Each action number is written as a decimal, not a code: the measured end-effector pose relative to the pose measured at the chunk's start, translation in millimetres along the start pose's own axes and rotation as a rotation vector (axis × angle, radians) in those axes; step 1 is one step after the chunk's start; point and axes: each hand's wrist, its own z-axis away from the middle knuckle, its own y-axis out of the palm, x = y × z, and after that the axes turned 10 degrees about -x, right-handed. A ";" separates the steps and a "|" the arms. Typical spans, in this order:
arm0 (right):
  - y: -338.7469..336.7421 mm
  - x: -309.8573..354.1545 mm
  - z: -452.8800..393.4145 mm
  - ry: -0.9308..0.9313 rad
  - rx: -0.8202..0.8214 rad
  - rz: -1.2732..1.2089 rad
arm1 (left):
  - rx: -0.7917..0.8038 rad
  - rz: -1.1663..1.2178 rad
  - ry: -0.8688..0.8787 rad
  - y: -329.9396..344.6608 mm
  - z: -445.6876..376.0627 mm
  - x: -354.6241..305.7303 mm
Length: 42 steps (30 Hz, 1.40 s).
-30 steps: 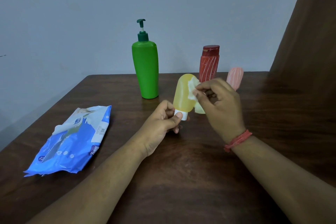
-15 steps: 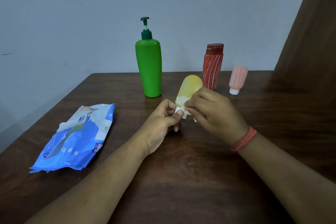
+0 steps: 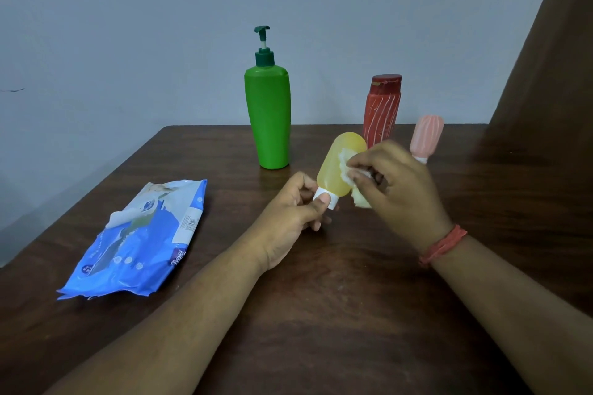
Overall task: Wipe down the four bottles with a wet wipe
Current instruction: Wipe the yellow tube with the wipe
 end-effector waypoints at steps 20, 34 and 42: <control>5.4 2.0 4.1 -0.083 0.033 0.011 | -0.034 0.172 -0.069 2.0 1.0 -3.7; -11.0 -2.0 -10.7 0.496 -0.129 -0.446 | 0.054 -0.127 0.018 1.2 7.0 -7.0; 3.7 3.8 -1.8 0.603 -0.146 -0.589 | 0.002 -0.027 -0.028 3.6 5.4 -4.3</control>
